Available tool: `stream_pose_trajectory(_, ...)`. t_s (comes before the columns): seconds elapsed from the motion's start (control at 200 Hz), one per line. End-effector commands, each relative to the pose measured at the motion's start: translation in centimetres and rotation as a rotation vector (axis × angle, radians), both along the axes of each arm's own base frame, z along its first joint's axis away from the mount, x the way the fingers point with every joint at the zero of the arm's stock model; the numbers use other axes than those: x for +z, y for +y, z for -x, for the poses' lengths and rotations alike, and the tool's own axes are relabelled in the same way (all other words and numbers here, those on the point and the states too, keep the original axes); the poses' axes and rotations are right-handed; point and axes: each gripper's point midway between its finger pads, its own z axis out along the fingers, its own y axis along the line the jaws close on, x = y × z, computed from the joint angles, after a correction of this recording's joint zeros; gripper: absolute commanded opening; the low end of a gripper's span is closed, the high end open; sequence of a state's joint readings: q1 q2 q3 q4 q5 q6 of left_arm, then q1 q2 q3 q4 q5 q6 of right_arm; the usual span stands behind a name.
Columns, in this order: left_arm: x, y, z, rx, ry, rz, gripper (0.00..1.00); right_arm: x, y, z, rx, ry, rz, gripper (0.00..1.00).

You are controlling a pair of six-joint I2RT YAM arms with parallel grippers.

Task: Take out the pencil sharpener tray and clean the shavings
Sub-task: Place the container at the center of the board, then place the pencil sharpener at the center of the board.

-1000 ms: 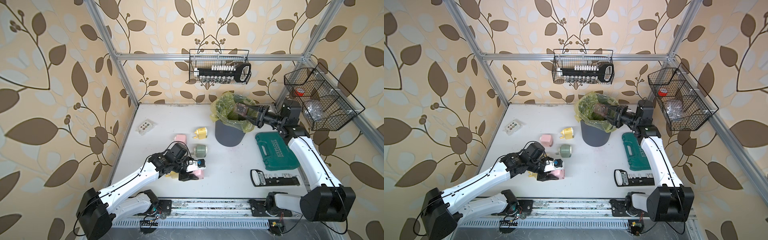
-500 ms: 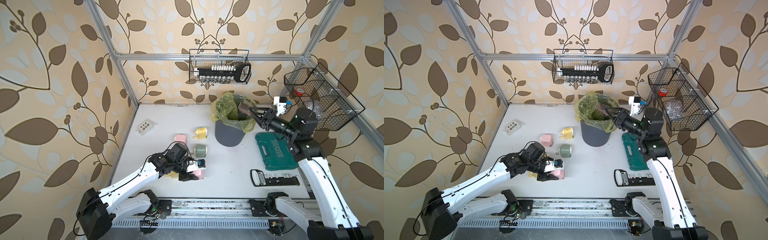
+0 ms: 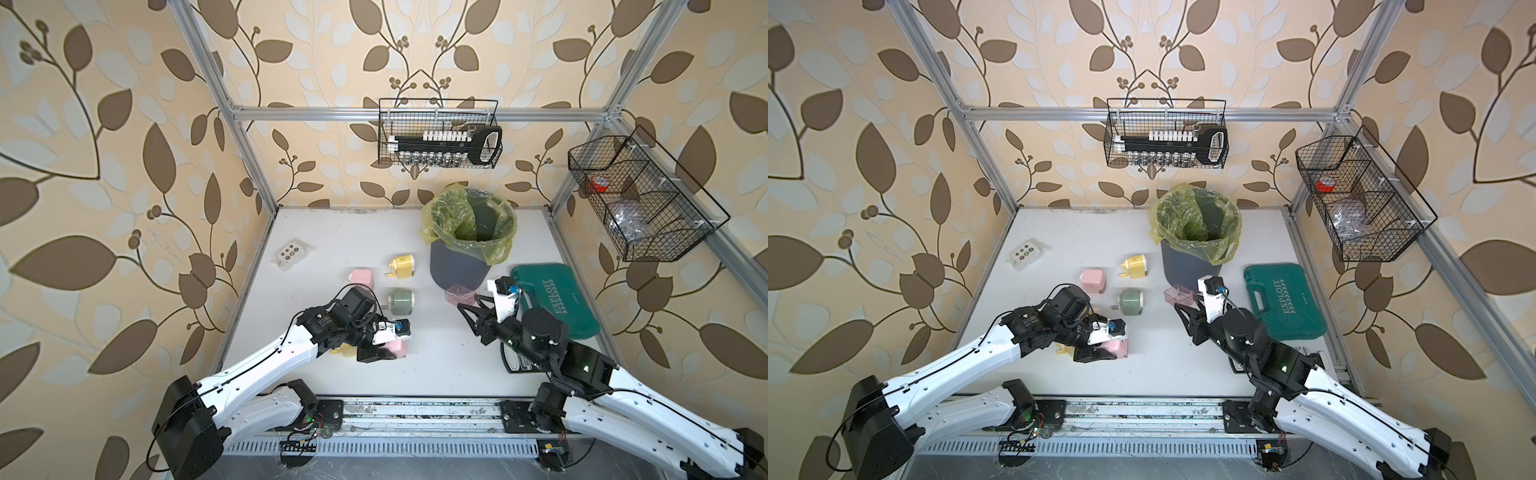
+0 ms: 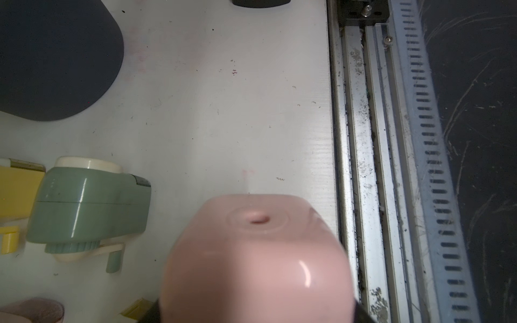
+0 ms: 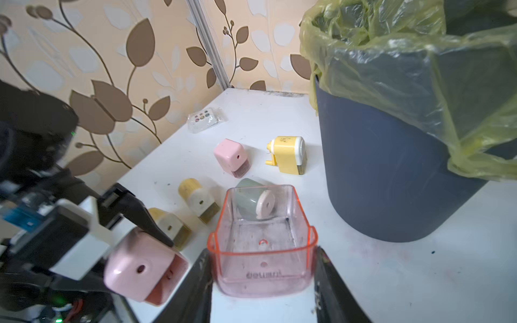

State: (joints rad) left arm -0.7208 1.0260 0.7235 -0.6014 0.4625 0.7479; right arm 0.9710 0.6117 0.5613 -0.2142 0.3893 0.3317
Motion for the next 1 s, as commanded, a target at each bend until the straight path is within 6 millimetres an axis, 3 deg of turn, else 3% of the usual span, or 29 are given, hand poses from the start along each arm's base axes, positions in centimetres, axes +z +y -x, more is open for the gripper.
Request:
stream_pose_trajectory(0.0,0.4,-0.3,0.2,-0.009,-0.009,0.022,0.0,0.8,-1.6,-1.5,-0.168,-0.132,0.041,0.0)
stream_pose_trajectory(0.25,0.6,-0.2,0.6,-0.013,-0.066,0.035,0.0,-5.3,-2.0,-2.6,-0.266,-0.122,0.05,0.0)
stream_pose_trajectory(0.51,-0.7,-0.5,1.0,-0.032,-0.037,-0.008,0.0,-11.3,-1.8,-2.6,-0.278,-0.053,0.011,0.0)
stream_pose_trajectory(0.72,-1.9,-0.7,0.8,-0.037,-0.022,-0.055,0.0,-13.5,-1.0,-3.0,-0.275,-0.043,0.066,0.0)
stream_pose_trajectory(0.77,-2.1,-0.8,0.5,-0.031,-0.016,-0.07,0.0,-14.3,-0.7,-3.2,-0.266,-0.032,0.096,0.06)
stream_pose_trajectory(0.85,-2.3,-1.1,0.1,-0.027,0.0,-0.09,0.0,-15.3,0.3,-3.4,-0.235,-0.031,0.137,0.07)
stream_pose_trajectory(0.995,-3.4,-1.1,-0.8,-0.024,-0.001,-0.149,0.0,-16.0,1.4,-4.2,-0.228,-0.037,0.144,0.07)
